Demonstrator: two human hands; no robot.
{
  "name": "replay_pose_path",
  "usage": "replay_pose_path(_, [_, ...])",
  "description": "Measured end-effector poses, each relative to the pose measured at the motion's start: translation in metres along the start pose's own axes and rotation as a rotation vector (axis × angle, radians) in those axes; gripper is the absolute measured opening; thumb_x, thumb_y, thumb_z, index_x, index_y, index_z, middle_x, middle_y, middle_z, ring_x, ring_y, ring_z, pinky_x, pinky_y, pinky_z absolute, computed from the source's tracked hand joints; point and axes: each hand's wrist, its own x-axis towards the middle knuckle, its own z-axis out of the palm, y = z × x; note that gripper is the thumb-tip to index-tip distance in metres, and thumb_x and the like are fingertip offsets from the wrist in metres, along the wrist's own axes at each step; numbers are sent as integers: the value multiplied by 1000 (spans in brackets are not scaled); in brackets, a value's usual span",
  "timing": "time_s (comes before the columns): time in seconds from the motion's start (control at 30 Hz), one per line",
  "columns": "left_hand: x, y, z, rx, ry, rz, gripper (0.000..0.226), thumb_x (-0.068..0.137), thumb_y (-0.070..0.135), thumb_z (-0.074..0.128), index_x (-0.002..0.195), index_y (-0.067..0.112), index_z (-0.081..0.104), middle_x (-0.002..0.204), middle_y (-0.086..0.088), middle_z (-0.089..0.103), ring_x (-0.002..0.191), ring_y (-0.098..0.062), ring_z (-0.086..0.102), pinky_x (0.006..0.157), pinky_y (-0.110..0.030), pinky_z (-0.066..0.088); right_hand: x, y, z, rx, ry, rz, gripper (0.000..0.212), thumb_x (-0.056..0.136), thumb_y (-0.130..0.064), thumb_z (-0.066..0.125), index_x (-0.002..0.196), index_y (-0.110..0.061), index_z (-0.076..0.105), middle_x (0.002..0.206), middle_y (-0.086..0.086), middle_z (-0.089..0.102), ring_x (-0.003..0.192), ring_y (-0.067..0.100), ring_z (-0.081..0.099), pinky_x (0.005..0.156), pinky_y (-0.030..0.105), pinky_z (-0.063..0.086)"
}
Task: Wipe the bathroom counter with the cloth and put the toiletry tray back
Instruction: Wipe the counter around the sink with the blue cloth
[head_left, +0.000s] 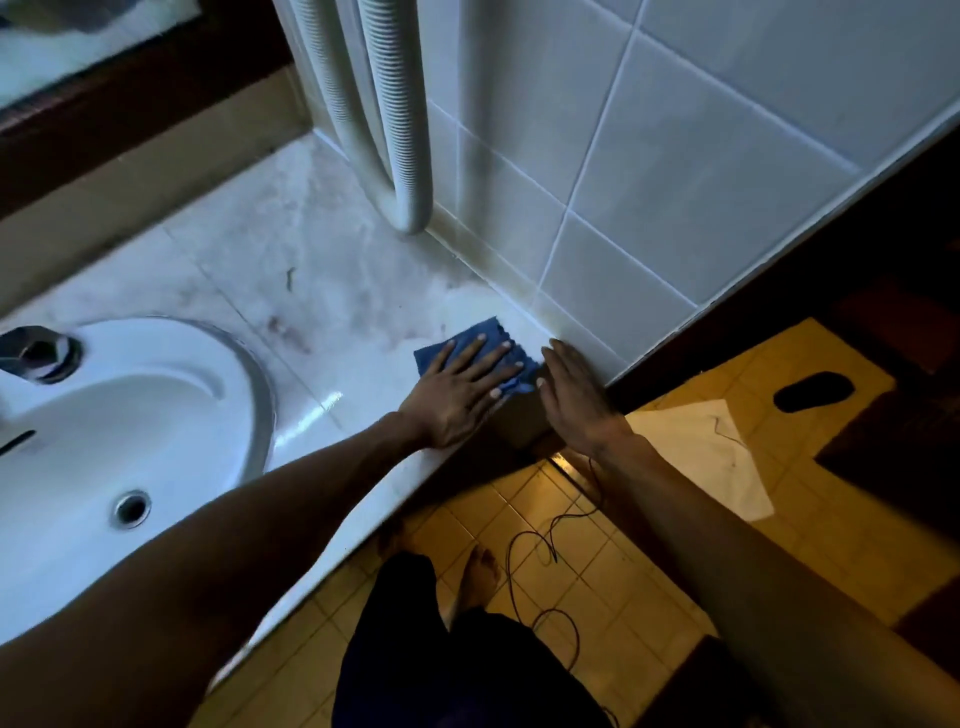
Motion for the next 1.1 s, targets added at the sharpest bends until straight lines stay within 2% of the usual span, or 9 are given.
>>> replay_pose_path(0.1, [-3,-38,-11,38,-33,30,53,105,50,10,157,43,13,167,12,4,155,-19,-3,123,-44,2,4,-2,-4,-33,43,-57,51,105,-20,37,151,-1,29,161,18,23,151,29,18,123,33,10])
replay_pose_path(0.3, [47,-2,-16,-141,127,-451,52,106,42,22,158,36,18,168,4,8,155,-26,-1,123,-52,-1,4,-13,-3,8,138,-63,51,103,-20,40,150,-1,31,159,19,29,148,30,25,123,40,21])
replay_pose_path(0.4, [7,18,4,-57,98,-306,54,106,46,16,158,38,12,168,5,5,156,-24,-3,124,-52,3,11,-25,-2,80,113,-69,54,105,-31,36,153,-6,28,161,13,27,149,25,24,123,37,21])
replay_pose_path(0.5, [-38,-21,1,-20,82,-161,52,106,47,16,158,41,12,168,9,7,156,-20,1,125,-48,4,27,-39,4,-21,79,-125,56,105,-36,34,152,-6,30,160,14,29,148,26,27,121,37,22])
replay_pose_path(0.67, [-65,-135,-28,-56,200,-503,53,105,45,18,157,41,17,167,8,12,155,-23,8,122,-51,6,59,-82,30,-161,-14,-270,59,100,-37,34,143,2,43,152,22,40,141,36,39,115,48,36])
replay_pose_path(0.77, [-56,-181,-46,-137,278,-787,52,106,42,22,158,38,16,168,5,7,155,-25,2,123,-52,3,79,-109,45,-187,-24,-304,60,101,-38,33,147,0,39,157,18,33,146,32,32,119,44,29])
replay_pose_path(0.9, [-40,-159,-37,-237,399,-1027,54,106,40,22,159,32,14,169,2,4,155,-27,0,122,-54,-1,115,-142,61,-204,0,-331,57,101,-34,38,146,1,40,156,20,34,145,33,34,118,46,31])
replay_pose_path(1.0, [-50,-130,-28,-266,412,-1021,53,107,41,23,159,33,14,169,3,5,155,-24,-1,121,-50,-5,143,-162,73,-225,6,-291,58,102,-34,39,148,1,35,158,22,28,147,35,27,120,47,24])
replay_pose_path(1.1, [-51,-162,-39,-253,395,-915,53,108,42,22,159,34,13,168,6,4,155,-22,-2,123,-50,-5,174,-176,81,-282,-14,-288,68,101,-45,28,153,-1,23,161,24,16,151,35,15,123,47,11])
